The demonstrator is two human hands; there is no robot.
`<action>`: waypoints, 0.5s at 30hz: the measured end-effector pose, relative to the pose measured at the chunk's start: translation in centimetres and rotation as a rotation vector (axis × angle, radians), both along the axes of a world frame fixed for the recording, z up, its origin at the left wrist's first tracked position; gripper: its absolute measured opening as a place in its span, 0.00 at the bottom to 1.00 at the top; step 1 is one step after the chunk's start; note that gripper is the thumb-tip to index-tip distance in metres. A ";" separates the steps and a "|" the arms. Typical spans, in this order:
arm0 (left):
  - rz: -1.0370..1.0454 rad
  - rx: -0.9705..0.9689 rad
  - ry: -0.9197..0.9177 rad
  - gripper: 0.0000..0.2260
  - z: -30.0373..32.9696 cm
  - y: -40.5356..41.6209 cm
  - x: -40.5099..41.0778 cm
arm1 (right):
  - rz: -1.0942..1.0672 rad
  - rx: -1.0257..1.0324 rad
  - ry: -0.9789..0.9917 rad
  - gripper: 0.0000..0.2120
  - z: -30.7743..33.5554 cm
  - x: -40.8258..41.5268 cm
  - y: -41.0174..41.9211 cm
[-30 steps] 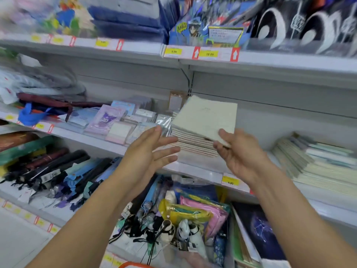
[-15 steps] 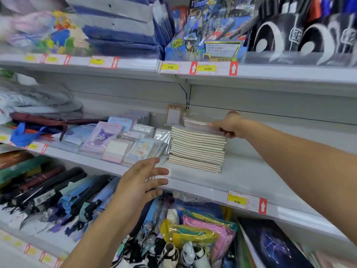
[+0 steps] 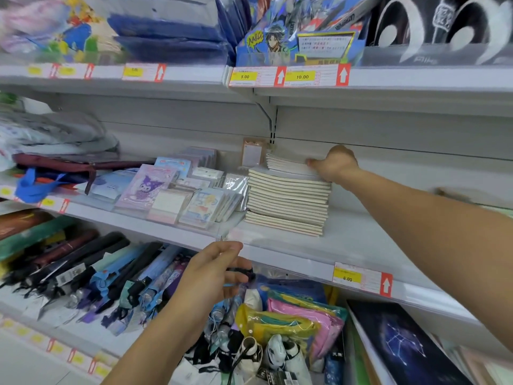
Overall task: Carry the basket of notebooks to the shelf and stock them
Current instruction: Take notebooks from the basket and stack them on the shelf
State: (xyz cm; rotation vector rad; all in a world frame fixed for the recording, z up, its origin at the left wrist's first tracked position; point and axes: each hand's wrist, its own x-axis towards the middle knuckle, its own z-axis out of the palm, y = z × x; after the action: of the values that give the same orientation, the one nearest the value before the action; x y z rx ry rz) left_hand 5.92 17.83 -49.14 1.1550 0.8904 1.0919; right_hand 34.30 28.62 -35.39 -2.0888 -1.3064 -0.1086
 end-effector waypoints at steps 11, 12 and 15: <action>-0.603 -0.043 0.888 0.13 -7.6 -1.9 1.5 | 0.286 -0.351 0.296 0.19 -34.8 -8.9 -22.9; -0.682 -0.017 0.974 0.12 -8.6 -1.9 1.4 | 0.215 -0.602 0.371 0.26 -38.7 -8.9 -24.4; -0.835 0.009 1.157 0.13 -11.5 -1.6 1.2 | 0.022 -1.008 0.505 0.51 -46.8 -8.1 -29.1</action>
State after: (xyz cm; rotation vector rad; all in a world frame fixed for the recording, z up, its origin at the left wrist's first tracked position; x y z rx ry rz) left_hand 7.13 16.18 -60.69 1.9405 1.0533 -0.3506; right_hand 26.21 -0.45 -82.23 -2.6032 -1.1532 1.2377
